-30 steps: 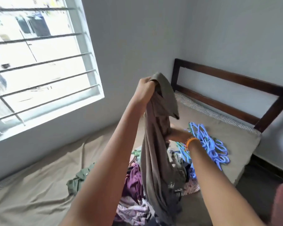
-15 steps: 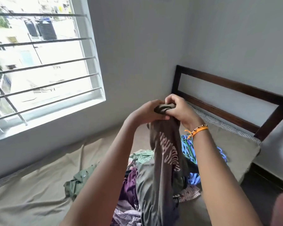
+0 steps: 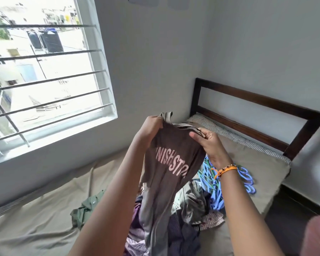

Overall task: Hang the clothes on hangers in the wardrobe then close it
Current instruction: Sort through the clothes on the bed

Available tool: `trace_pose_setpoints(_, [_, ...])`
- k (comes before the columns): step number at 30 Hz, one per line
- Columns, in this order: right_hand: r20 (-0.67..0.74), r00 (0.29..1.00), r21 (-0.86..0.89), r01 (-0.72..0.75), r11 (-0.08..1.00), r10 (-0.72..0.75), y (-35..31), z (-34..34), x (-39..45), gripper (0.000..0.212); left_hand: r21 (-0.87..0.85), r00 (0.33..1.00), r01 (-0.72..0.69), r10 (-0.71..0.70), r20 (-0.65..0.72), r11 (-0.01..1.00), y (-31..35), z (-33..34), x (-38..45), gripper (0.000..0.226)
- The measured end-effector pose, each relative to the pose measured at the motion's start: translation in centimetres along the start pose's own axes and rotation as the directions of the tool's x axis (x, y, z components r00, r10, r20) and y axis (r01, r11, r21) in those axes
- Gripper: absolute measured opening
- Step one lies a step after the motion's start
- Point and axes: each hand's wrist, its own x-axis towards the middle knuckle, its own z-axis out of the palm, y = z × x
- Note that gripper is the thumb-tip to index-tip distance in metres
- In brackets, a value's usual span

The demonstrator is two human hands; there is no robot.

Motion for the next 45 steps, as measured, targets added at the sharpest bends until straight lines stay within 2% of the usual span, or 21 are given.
trace_pose_setpoints(4, [0.013, 1.000, -0.104, -0.004, 0.995, 0.006, -0.7, -0.4, -0.1, 0.041, 0.059, 0.989, 0.150, -0.150, -0.013, 0.987, -1.6, 0.8, -1.1, 0.039])
trace_pose_setpoints(6, [-0.016, 1.000, -0.085, -0.021, 0.996, 0.020, -0.8, -0.3, -0.3, 0.028, 0.242, 0.988, 0.155, -0.151, -0.038, 0.958, -2.3, 1.5, -1.7, 0.060])
trace_pose_setpoints(8, [-0.071, 0.997, -0.207, -0.006, 0.978, -0.009, -0.6, -0.5, -0.2, 0.026, 0.338, 0.994, 0.103, -0.084, -0.069, 0.936, -3.1, 1.8, -1.4, 0.040])
trace_pose_setpoints(10, [-0.087, 0.996, -0.345, 0.001, 0.939, -0.033, -0.9, -0.8, -0.6, 0.031, 0.302, 0.998, 0.034, -0.018, -0.054, 0.953, -3.4, 2.1, -1.4, 0.043])
trace_pose_setpoints(11, [-0.092, 0.995, -0.411, 0.000, 0.912, -0.041, -1.1, -0.7, -0.5, 0.032, 0.276, 1.000, -0.006, 0.013, -0.020, 0.961, -3.3, 1.9, -1.3, 0.046])
trace_pose_setpoints(12, [-0.144, 0.989, -0.449, -0.042, 0.893, -0.026, -0.9, -1.7, -1.7, 0.032, 0.272, 0.996, -0.036, 0.012, 0.090, 0.962, -4.0, 2.9, -1.8, 0.046])
trace_pose_setpoints(15, [-0.126, 0.992, -0.412, -0.065, 0.909, 0.014, -1.1, -2.6, -3.2, 0.027, 0.260, 0.956, -0.105, 0.026, 0.292, 0.960, -4.1, 4.6, -3.4, 0.017])
trace_pose_setpoints(17, [-0.060, 0.997, -0.368, -0.066, 0.927, 0.048, -1.6, -2.3, -3.6, 0.016, 0.345, 0.932, -0.189, 0.057, 0.359, 0.919, -4.9, 5.9, -3.3, 0.040])
trace_pose_setpoints(19, [-0.001, 0.995, -0.311, -0.098, 0.945, 0.103, -2.0, -2.7, -4.3, 0.008, 0.483, 0.946, -0.214, 0.058, 0.318, 0.849, -6.3, 7.4, -3.5, 0.031])
trace_pose_setpoints(21, [0.066, 0.988, -0.247, -0.120, 0.961, 0.140, -2.0, -4.1, -4.9, 0.032, 0.537, 0.982, -0.135, 0.039, 0.187, 0.833, -7.5, 8.2, -4.6, 0.009])
trace_pose_setpoints(22, [0.056, 0.989, -0.258, -0.118, 0.959, 0.137, -1.9, -4.9, -5.3, 0.038, 0.552, 0.996, -0.060, 0.014, 0.087, 0.832, -8.2, 8.2, -4.9, 0.010])
trace_pose_setpoints(24, [-0.062, 0.995, -0.357, -0.099, 0.929, 0.082, -1.8, -6.6, -5.6, 0.045, 0.507, 0.994, 0.084, -0.037, -0.101, 0.858, -9.3, 7.5, -5.0, 0.020])
trace_pose_setpoints(26, [-0.219, 0.976, -0.541, -0.116, 0.833, -0.006, -0.8, -8.6, -5.6, 0.043, 0.385, 0.974, 0.183, -0.113, -0.197, 0.905, -10.1, 7.0, -4.1, 0.027])
trace_pose_setpoints(29, [-0.369, 0.928, -0.737, -0.258, 0.625, -0.052, 2.6, -12.0, -5.3, 0.036, -0.014, 0.946, 0.296, -0.295, -0.136, 0.955, -9.7, 7.8, -1.5, 0.029])
trace_pose_setpoints(31, [-0.424, 0.906, -0.768, -0.360, 0.529, 0.001, 5.7, -13.8, -5.3, 0.036, -0.226, 0.922, 0.351, -0.378, -0.085, 0.909, -9.1, 9.0, 0.1, 0.033])
trace_pose_setpoints(33, [-0.443, 0.886, -0.772, -0.454, 0.445, 0.136, 9.0, -15.3, -5.3, 0.031, -0.245, 0.909, 0.379, -0.408, -0.081, 0.893, -8.9, 10.6, 1.4, 0.028])
trace_pose_setpoints(35, [-0.367, 0.867, -0.765, -0.487, 0.422, 0.336, 12.0, -16.3, -4.9, 0.024, -0.069, 0.921, 0.372, -0.378, -0.101, 0.926, -9.4, 12.5, 2.7, 0.007])
trace_pose_setpoints(38, [-0.216, 0.814, -0.747, -0.494, 0.445, 0.540, 16.6, -17.9, -3.0, 0.038, 0.272, 0.910, 0.410, -0.412, -0.054, 0.871, -11.6, 15.9, 5.1, 0.016])
trace_pose_setpoints(41, [-0.096, 0.708, -0.514, -0.637, 0.575, 0.699, 20.1, -19.4, -1.6, 0.025, 0.348, 0.864, 0.478, -0.504, -0.019, 0.806, -13.7, 18.3, 7.2, 0.020])
trace_pose_setpoints(43, [-0.013, 0.621, -0.378, -0.729, 0.571, 0.784, 22.7, -20.9, -0.2, 0.012, 0.404, 0.851, 0.491, -0.524, -0.033, 0.772, -15.6, 20.3, 9.1, 0.017])
trace_pose_setpoints(45, [-0.029, 0.564, -0.328, -0.785, 0.525, 0.826, 25.6, -22.5, 1.4, 0.011, 0.464, 0.860, 0.471, -0.507, -0.053, 0.750, -17.4, 22.1, 10.9, 0.020])
